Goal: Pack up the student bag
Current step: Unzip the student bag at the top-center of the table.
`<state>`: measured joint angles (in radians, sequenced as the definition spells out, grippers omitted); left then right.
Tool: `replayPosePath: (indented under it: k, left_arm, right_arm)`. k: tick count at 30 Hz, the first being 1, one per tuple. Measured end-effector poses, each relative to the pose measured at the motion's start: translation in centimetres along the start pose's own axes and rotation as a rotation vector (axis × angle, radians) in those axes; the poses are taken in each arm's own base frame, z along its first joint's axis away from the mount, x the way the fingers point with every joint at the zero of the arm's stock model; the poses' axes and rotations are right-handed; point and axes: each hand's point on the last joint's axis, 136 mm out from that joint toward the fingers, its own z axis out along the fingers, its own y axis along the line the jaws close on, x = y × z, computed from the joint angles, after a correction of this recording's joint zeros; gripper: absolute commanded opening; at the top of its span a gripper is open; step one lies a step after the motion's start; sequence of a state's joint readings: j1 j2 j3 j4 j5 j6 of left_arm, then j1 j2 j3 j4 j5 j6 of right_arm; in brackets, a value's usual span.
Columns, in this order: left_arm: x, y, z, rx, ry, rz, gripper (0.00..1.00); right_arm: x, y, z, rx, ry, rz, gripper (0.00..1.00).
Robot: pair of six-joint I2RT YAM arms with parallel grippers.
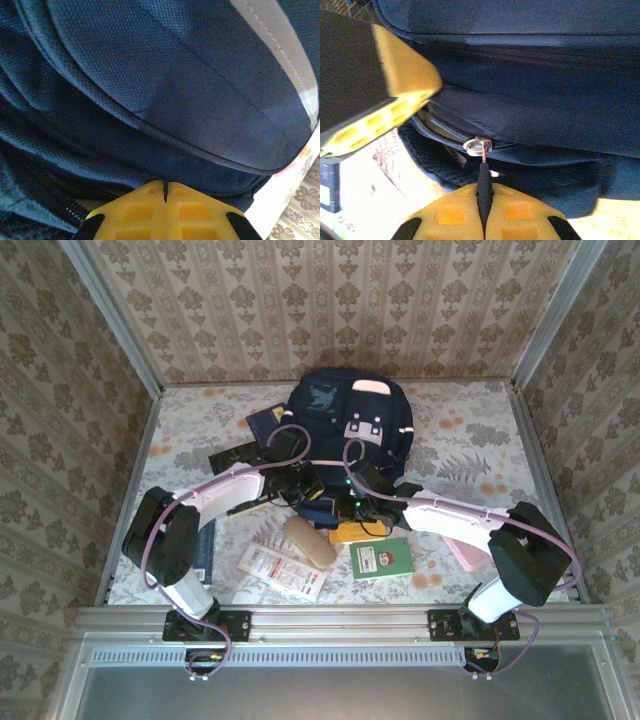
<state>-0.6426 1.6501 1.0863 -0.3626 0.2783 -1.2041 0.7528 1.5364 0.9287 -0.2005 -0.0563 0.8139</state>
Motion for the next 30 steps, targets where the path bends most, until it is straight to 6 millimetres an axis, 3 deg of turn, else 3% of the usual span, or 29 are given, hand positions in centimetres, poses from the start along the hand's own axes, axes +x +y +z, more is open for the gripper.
replayPosePath:
  k: [14,21,27,28,30]
  left_arm:
    - [-0.7,-0.8,-3.5,0.023,-0.074,0.058,0.0]
    - [-2.6,-2.9,-6.9,0.067,-0.165,0.086,0.0]
    - [-3.2,-4.7,-9.6,0.116,-0.223,0.14,0.0]
    - [-3.2,-4.9,-9.7,0.118,-0.225,0.16,0.06]
    - [-3.2,-5.4,-9.8,0.12,-0.219,0.229,0.29]
  right_arm:
    - [-0.7,-2.3,-2.3,0.093,-0.056,-0.05,0.0]
    - [-1.5,-5.5,-2.8,0.155,-0.065,-0.014,0.0]
    - [-2.5,-6.5,-3.6,0.158,-0.089,0.004,0.0]
    - [-2.6,-6.6,-3.7,0.155,-0.091,0.006,0.0]
    - [-2.7,-6.6,-3.8,0.146,-0.092,0.006,0.0]
